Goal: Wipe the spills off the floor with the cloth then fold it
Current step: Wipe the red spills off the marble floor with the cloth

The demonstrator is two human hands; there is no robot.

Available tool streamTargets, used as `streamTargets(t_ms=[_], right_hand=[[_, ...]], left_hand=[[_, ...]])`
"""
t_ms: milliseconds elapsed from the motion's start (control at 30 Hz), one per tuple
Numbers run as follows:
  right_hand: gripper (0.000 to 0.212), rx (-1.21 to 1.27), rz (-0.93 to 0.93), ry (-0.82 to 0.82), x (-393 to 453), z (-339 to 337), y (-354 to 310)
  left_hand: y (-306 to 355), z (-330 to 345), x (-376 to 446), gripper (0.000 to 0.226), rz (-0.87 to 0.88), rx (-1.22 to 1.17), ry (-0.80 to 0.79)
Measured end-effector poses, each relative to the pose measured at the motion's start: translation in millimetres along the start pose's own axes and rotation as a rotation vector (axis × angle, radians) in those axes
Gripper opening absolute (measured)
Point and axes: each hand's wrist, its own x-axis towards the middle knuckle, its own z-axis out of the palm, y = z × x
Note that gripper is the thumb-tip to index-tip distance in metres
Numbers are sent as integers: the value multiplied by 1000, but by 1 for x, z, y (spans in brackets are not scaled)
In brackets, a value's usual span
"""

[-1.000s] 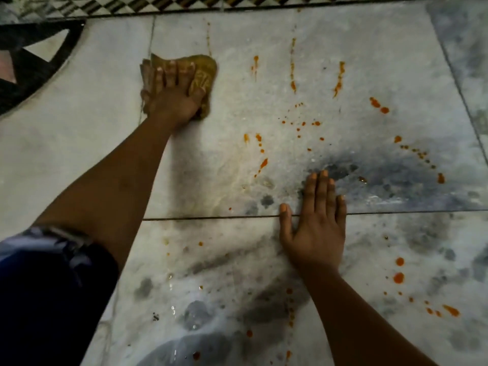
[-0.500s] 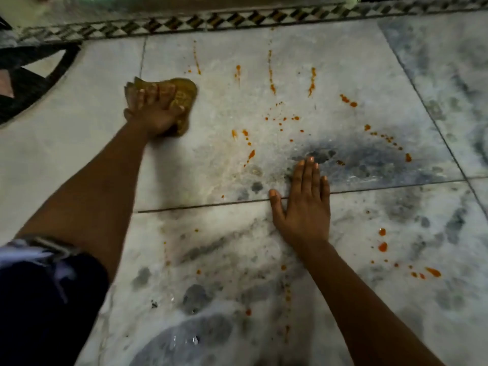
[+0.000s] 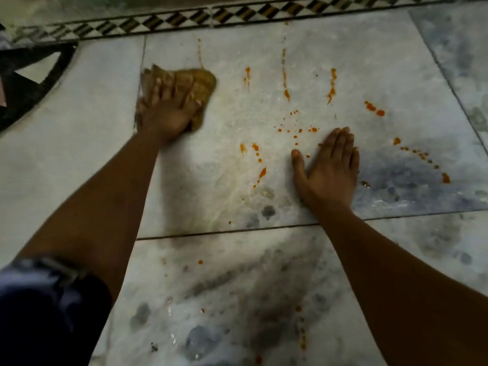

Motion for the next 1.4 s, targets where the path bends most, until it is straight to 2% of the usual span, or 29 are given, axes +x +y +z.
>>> streamTargets(t_ms=[100, 167, 333, 367, 433, 567, 600, 667, 733, 800, 867, 900, 967, 1033, 1100, 1167, 1267, 1400], right_hand=[[89, -29, -9, 19, 2, 1, 1], [88, -31, -13, 30, 2, 3, 1], [88, -20, -7, 11, 0, -1, -1], [87, -23, -16, -5, 1, -1, -2], [87, -31, -11, -9, 1, -3, -2], [86, -27, -5, -2, 1, -3, -2], [86, -23, -4, -4, 1, -3, -2], [85, -9, 2, -3, 0, -4, -1], [85, -6, 3, 10, 1, -5, -3], [85, -8, 4, 0, 1, -4, -3], [86, 8, 11, -4, 2, -6, -2], [86, 12, 11, -8, 1, -7, -2], [86, 18, 3, -16, 1, -8, -3], [86, 14, -6, -13, 1, -7, -3], [86, 6, -8, -11, 1, -6, -3], [86, 6, -2, -10, 1, -5, -4], [85, 12, 0, 22, 3, -5, -4], [85, -7, 11, 36, 2, -3, -3]], left_hand=[[12, -8, 41, 58, -101, -39, -12], [22, -6, 46, 58, -69, -18, 3], [14, 9, -28, 66, 323, 76, -4], [6, 9, -38, 67, 342, 71, -8], [-6, 4, -27, 67, 261, 61, 28], [3, -15, 68, 57, -158, -19, 87], [14, -19, 92, 58, -221, -58, 66], [39, -19, 121, 62, -239, -81, 28], [63, -16, 123, 63, -121, -47, 2], [69, -10, 95, 63, 80, 30, -25], [54, -2, 58, 66, 231, 77, -19], [39, 0, 44, 66, 236, 72, 2], [11, -6, 47, 61, 115, 68, 65], [-1, -19, 79, 58, -87, 36, 59], [11, -32, 118, 60, -221, -37, 7], [35, -39, 143, 62, -261, -81, -32], [71, -36, 148, 62, -156, -64, -43], [110, -4, 86, 62, 246, 62, -102]])
